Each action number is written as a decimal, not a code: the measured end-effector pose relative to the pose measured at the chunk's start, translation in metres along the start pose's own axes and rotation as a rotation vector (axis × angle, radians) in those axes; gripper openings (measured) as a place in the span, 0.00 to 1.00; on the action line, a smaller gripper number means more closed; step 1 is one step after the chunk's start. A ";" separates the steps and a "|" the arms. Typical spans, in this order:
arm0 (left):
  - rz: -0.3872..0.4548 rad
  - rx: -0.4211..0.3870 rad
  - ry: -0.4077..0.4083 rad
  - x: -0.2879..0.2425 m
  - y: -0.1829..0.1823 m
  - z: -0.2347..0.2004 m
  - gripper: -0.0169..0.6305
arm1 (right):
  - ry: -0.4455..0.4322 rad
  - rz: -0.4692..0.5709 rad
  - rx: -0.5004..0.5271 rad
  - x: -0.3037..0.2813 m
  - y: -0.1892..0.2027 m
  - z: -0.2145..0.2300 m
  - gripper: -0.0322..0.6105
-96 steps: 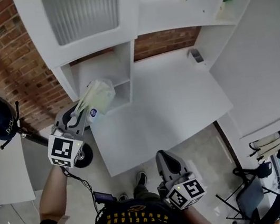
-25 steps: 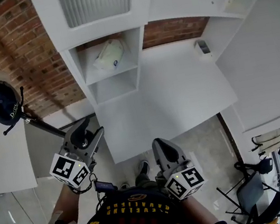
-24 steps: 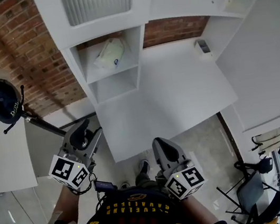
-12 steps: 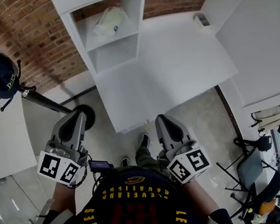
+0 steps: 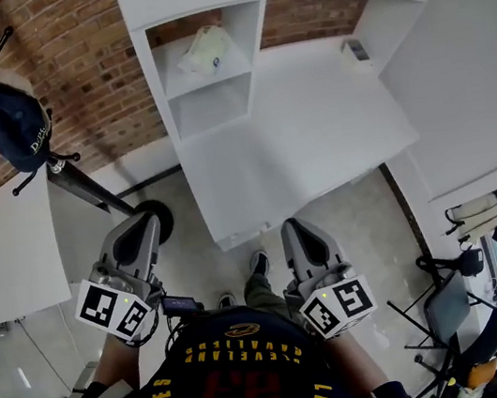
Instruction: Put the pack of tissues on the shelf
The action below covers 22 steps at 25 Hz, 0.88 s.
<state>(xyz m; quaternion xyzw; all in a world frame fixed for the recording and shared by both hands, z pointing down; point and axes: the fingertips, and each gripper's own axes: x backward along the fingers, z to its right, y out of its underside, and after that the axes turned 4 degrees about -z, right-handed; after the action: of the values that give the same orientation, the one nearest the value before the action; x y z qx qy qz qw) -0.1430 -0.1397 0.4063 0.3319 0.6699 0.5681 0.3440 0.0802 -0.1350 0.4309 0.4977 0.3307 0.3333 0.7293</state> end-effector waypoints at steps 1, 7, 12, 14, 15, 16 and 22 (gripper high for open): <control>0.000 0.000 -0.002 0.004 0.000 0.000 0.03 | 0.001 0.002 -0.001 0.002 0.000 -0.002 0.06; 0.006 -0.005 -0.011 0.022 -0.003 -0.004 0.03 | 0.003 0.012 0.010 0.009 0.000 -0.014 0.06; 0.010 0.010 -0.008 0.031 -0.002 -0.003 0.03 | 0.008 0.003 0.015 0.012 0.003 -0.020 0.06; 0.014 0.010 -0.007 0.033 -0.003 -0.004 0.03 | 0.020 -0.001 0.015 0.012 0.002 -0.019 0.06; 0.016 0.009 -0.007 0.034 -0.004 -0.005 0.03 | 0.026 -0.002 0.016 0.012 0.002 -0.019 0.06; 0.017 0.008 -0.008 0.034 -0.005 -0.006 0.03 | 0.030 -0.003 0.018 0.011 0.001 -0.019 0.06; 0.025 0.017 -0.003 0.038 -0.004 -0.009 0.03 | 0.013 0.008 0.042 0.010 0.001 -0.026 0.06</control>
<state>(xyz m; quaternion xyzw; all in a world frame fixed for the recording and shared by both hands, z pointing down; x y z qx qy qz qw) -0.1712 -0.1138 0.3998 0.3441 0.6698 0.5662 0.3353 0.0648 -0.1134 0.4227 0.5122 0.3403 0.3324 0.7151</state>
